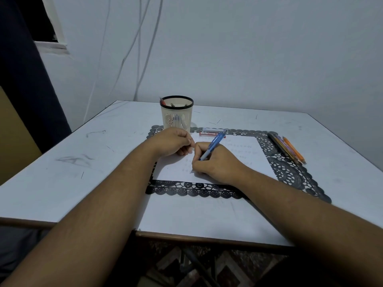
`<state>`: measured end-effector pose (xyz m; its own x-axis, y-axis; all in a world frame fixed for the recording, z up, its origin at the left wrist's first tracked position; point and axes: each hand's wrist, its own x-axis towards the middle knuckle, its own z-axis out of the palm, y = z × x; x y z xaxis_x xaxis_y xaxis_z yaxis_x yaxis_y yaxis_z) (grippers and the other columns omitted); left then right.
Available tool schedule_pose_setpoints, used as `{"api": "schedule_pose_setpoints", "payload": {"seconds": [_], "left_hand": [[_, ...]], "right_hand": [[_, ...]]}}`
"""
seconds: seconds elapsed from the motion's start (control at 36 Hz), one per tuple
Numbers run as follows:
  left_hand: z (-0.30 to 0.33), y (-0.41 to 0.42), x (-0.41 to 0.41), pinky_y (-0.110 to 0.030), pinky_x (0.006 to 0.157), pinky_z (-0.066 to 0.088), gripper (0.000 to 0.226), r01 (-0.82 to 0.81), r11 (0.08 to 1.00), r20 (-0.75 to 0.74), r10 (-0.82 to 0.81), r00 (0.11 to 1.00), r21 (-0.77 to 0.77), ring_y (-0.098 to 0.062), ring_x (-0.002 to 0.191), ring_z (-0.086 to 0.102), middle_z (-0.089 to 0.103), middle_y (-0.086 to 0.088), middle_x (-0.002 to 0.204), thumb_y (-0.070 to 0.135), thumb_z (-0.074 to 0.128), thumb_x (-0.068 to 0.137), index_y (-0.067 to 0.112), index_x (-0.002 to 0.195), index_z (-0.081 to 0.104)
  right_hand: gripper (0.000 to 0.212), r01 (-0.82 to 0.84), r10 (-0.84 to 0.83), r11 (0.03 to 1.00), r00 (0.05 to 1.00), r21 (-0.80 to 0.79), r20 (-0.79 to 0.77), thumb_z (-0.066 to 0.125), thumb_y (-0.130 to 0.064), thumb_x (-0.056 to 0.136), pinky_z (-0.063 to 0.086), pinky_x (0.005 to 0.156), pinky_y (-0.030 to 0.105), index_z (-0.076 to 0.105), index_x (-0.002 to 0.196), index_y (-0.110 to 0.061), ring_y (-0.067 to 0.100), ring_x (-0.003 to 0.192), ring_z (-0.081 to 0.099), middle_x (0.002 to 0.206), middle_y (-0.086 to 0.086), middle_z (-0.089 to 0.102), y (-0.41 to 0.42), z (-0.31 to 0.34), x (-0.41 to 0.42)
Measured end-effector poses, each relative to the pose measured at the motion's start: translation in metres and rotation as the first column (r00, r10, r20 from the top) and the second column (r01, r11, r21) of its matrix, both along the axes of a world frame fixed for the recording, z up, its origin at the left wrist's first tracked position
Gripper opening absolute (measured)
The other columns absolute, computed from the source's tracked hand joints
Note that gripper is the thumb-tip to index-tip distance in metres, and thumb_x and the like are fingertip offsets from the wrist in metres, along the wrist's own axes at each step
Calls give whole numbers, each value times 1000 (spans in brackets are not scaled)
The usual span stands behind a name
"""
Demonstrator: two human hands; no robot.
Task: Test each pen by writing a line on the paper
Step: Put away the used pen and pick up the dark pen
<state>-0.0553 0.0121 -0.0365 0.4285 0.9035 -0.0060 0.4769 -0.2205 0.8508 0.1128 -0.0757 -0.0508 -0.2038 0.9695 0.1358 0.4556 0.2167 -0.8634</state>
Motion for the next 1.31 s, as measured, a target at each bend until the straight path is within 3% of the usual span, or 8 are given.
{"api": "schedule_pose_setpoints", "payload": {"seconds": [0.19,0.42,0.53,0.67,0.86,0.97,1.17,1.31], "left_hand": [[-2,2,1,-18,64,53,27,9,1000,12,-9,1000,-14,-10,70,65,75,-6,79,5,50,102,5,89,74],[-3,4,1,-19,67,54,28,12,1000,19,-12,1000,-16,-12,73,66,76,-9,83,6,50,103,7,88,73],[-3,4,0,-17,64,53,26,1,1000,13,0,1000,-6,-11,72,66,76,-9,85,6,50,103,4,92,74],[-3,3,1,-17,66,54,27,8,1000,4,-8,1000,1,-11,73,66,76,-10,87,6,50,103,5,91,74],[-3,5,0,-15,64,54,29,14,1000,6,-14,1000,11,-8,69,66,75,-8,83,7,49,104,7,88,73],[-5,6,0,-18,66,55,28,26,1000,18,-26,1000,-4,-10,71,66,76,-10,84,6,49,104,5,90,73],[-7,8,0,-19,66,53,30,30,1000,11,-30,999,1,-9,68,65,75,-4,79,6,49,104,8,85,72],[-10,11,0,-24,71,53,28,32,999,26,-31,999,-16,-14,74,65,76,-9,83,6,50,104,2,92,75]], "right_hand": [[27,23,-24,1000,997,-17,-80,67,1,85,46,58,25,57,68,-17,9,60,53,65,1,58,-2,3,9],[26,18,-18,1000,1000,12,-1,68,1,85,42,55,14,55,69,-14,4,59,53,62,-5,57,-3,2,7],[26,30,-29,999,999,20,-15,68,1,85,42,53,15,55,69,-14,6,60,51,66,0,56,-2,2,6],[27,23,-24,1000,1000,18,21,68,1,84,39,53,13,53,67,-16,1,55,49,58,-10,54,-4,1,8],[25,12,-12,1000,1000,24,13,68,1,84,42,56,16,55,70,-15,5,60,51,67,1,57,-4,2,5],[30,33,-33,999,999,12,-9,67,2,84,41,52,14,52,66,-16,4,56,49,62,-2,53,-4,2,7],[27,-7,7,1000,999,15,38,68,1,84,43,58,18,57,67,-18,7,64,53,66,-1,58,-4,1,6],[18,77,-82,996,980,-35,-182,66,6,91,49,58,21,58,80,-6,9,62,53,76,8,57,1,7,22]]}}
